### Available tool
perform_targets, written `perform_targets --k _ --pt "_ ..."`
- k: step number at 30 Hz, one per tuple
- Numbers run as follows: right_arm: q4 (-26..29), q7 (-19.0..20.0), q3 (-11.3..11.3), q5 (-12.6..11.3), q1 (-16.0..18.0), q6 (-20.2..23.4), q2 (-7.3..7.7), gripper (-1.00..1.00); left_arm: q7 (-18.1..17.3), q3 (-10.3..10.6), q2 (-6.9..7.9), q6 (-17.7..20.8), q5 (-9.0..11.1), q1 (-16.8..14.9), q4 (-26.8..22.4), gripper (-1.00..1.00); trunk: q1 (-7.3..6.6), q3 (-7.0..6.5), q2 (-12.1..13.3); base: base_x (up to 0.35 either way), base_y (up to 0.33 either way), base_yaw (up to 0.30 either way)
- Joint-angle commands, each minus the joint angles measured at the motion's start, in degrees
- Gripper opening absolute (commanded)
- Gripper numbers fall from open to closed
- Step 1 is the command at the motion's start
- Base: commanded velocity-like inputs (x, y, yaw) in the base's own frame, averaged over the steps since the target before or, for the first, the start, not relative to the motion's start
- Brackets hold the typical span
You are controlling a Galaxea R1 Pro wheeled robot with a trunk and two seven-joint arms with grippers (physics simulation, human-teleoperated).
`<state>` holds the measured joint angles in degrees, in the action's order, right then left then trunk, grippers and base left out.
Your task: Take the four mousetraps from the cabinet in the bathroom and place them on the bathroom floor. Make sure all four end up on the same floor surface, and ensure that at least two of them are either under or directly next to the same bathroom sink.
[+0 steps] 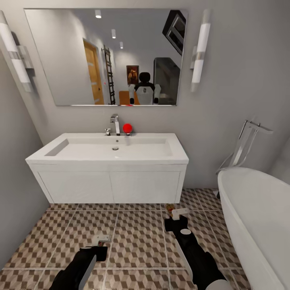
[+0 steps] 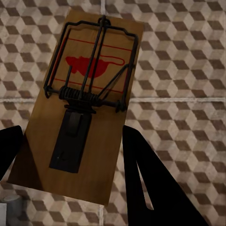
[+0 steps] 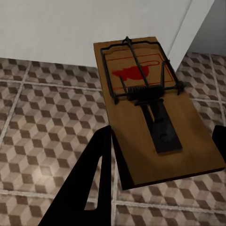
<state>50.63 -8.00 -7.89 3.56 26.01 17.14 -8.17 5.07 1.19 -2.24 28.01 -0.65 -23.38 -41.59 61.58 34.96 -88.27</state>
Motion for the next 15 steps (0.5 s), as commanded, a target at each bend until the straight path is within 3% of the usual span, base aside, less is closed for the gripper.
perform_targets --k 1,8,15 --pt "0.00 -0.17 -0.02 -0.04 0.00 -0.02 0.00 -1.00 0.12 0.13 -0.05 0.03 -0.23 0.00 0.00 -1.00 0.23 0.27 -0.42 0.000 0.000 0.000" --pt "0.00 -0.17 -0.09 -0.04 0.00 -0.08 0.00 -1.00 0.12 0.17 -0.13 -0.05 -0.23 0.00 -0.96 -1.00 1.76 2.15 -3.23 0.000 0.000 0.000" --pt "0.00 -0.15 -0.10 -0.04 0.00 -0.09 0.00 -1.00 0.12 0.13 0.07 0.02 -0.20 0.00 -8.41 -1.00 3.30 4.03 -6.03 0.000 0.000 0.000"
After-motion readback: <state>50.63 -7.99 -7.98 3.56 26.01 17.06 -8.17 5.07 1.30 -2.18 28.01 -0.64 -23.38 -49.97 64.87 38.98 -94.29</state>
